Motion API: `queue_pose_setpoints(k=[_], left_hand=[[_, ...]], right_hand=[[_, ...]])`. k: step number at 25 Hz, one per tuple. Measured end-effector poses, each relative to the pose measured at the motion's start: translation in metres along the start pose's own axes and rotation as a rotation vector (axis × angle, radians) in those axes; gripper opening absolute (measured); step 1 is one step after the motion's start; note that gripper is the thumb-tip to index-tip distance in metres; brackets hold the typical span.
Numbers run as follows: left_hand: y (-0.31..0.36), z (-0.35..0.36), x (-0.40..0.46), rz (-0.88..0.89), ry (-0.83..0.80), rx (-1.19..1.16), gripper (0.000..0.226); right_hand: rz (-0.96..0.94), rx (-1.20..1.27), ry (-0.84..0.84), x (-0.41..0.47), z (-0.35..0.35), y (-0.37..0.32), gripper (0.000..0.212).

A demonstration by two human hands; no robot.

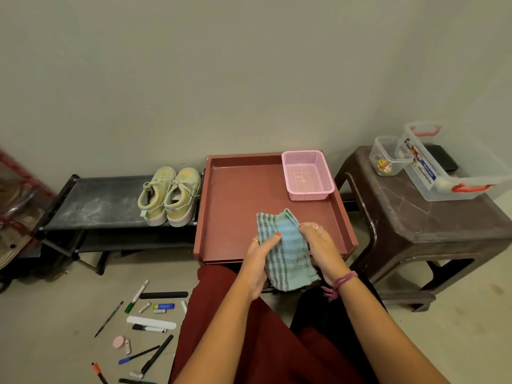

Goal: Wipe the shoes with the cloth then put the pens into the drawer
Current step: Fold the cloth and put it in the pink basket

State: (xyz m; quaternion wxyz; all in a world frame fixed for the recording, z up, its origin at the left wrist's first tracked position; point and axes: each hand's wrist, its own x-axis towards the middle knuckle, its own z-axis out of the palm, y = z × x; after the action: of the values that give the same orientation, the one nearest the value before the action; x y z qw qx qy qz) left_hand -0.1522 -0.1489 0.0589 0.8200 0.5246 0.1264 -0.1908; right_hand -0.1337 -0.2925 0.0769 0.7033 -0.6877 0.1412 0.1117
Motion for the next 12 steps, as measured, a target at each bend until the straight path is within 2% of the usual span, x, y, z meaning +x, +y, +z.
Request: queue_pose_setpoints(k=[2, 5, 9, 12], left_hand=[[0.005, 0.004, 0.002, -0.012, -0.013, 0.001, 0.040], [0.010, 0.008, 0.005, -0.014, 0.008, 0.028, 0.042], [0.014, 0.006, 0.012, 0.024, 0.021, 0.071, 0.036], [0.021, 0.010, 0.018, 0.022, 0.016, 0.072, 0.036]], right_hand=[[-0.081, -0.061, -0.047, 0.002, 0.001, -0.004, 0.027], [-0.175, -0.154, 0.008, 0.011, -0.001, -0.010, 0.026], [0.007, 0.125, 0.020, 0.021, -0.005, -0.020, 0.017], [0.106, 0.260, -0.058, 0.028, -0.007, -0.020, 0.034]])
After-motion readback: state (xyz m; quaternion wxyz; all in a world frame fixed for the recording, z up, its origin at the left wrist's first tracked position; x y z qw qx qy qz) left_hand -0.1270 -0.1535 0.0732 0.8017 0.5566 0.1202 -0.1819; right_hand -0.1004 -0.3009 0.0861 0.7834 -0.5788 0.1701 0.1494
